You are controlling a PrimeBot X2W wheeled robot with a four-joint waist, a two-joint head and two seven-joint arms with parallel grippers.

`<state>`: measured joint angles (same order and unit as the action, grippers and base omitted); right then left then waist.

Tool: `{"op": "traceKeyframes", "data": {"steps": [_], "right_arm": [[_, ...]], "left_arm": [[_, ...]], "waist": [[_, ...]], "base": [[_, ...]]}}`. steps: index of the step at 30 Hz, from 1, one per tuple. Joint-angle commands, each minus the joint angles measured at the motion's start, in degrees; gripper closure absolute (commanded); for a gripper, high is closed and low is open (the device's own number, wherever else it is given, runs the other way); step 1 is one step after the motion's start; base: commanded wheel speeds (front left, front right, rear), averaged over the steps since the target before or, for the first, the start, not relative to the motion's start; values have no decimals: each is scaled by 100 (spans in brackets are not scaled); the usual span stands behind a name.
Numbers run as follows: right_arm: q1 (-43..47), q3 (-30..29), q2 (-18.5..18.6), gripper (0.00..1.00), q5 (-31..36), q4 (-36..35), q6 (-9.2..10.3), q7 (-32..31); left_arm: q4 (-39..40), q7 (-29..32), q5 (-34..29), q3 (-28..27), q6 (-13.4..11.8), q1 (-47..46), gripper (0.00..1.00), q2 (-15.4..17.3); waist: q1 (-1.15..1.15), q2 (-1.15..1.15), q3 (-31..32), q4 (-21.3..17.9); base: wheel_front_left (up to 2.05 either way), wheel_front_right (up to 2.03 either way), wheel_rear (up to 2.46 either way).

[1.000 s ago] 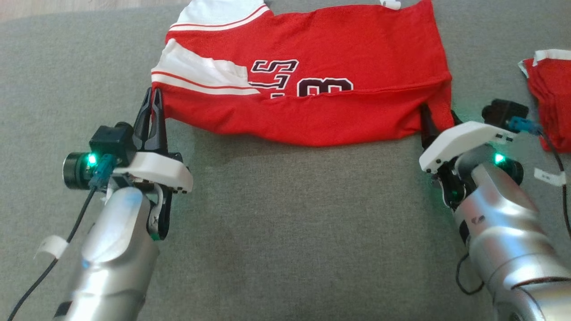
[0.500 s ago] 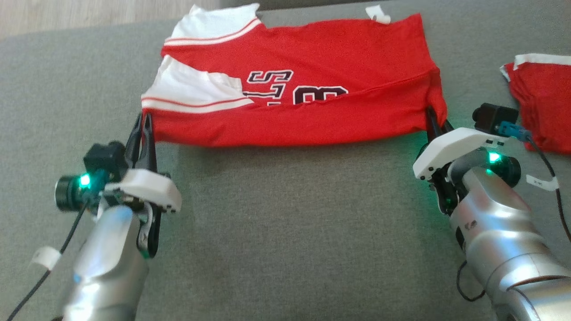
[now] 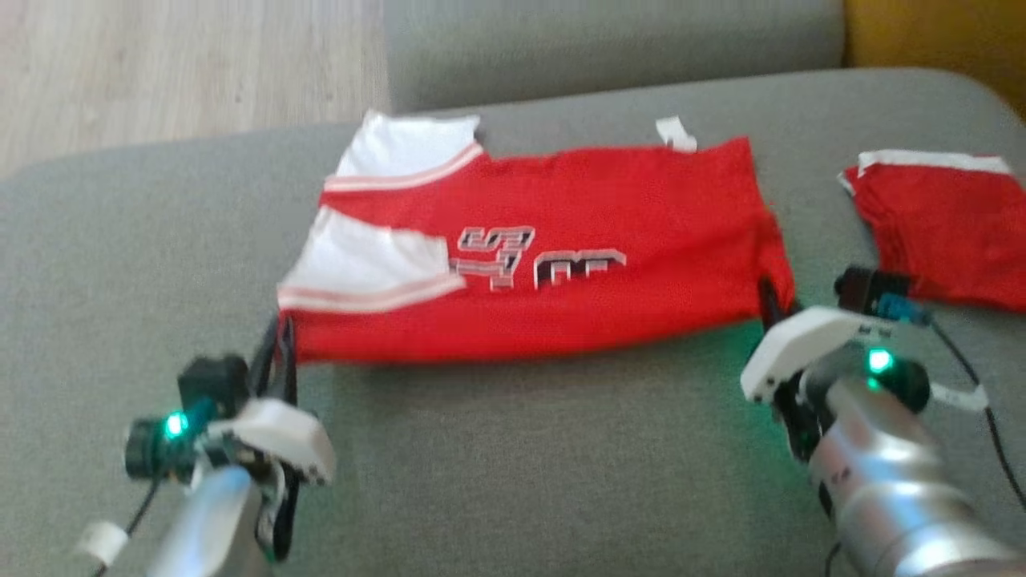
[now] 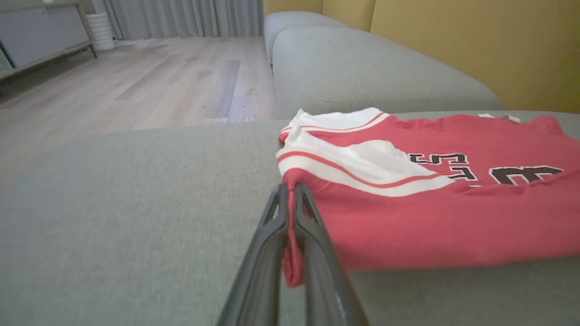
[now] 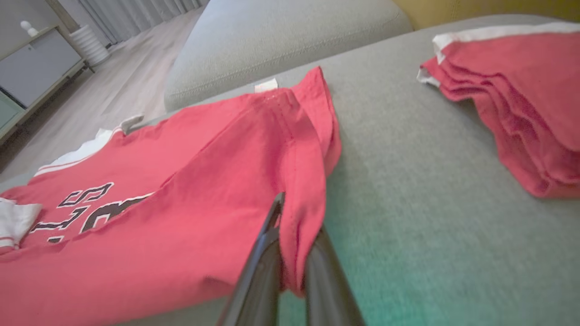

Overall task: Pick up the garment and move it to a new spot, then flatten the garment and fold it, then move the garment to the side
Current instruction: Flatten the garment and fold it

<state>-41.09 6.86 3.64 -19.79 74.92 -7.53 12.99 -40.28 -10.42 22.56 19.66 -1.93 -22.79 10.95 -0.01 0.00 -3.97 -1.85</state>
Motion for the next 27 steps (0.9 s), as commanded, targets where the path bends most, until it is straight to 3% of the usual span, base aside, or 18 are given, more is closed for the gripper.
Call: {"op": "traceKeyframes", "data": {"steps": [1, 13, 22, 23, 24, 25, 26, 27], "right_arm": [[127, 208, -76, 100, -108, -143, 4, -80], [1209, 848, 29, 100, -406, -988, 4, -1031], [1950, 678, 318, 100, -524, -2196, 4, -1780], [2028, 614, 333, 72, -496, -2331, 4, -1846], [2105, 535, 344, 6, -458, -2455, 4, -1922], [2105, 535, 344, 6, -458, -2455, 4, -1922], [2174, 461, 346, 0, -407, -2590, 4, -1986], [2237, 374, 346, 0, -340, -2763, 4, -1996]], "left_arm": [[216, 37, 77, -143, 22, 82, 100, 184], [1620, 578, 266, -101, -260, 1613, 100, 453], [2466, 1434, 305, 79, -404, 2114, 100, 684], [2493, 1483, 298, 91, -419, 2115, 100, 700], [2510, 1550, 294, 113, -420, 2112, 100, 716], [2510, 1550, 294, 113, -420, 2112, 100, 716], [2527, 1611, 290, 136, -418, 2107, 69, 729], [2555, 1635, 275, 148, -433, 2094, 13, 739]], "waist": [[1, 0, 268, -59], [1, 0, 688, -329], [1, 0, 630, -305], [1, 0, 618, -302], [1, 0, 606, -300], [1, 0, 606, -300], [1, 0, 592, -298], [1, 0, 575, -298]], "base": [[0, 0, 0], [0, 0, 0], [0, 0, 0], [0, 0, 0], [0, 0, 0], [0, 0, 0], [0, 0, 0], [0, 0, 0]]}}
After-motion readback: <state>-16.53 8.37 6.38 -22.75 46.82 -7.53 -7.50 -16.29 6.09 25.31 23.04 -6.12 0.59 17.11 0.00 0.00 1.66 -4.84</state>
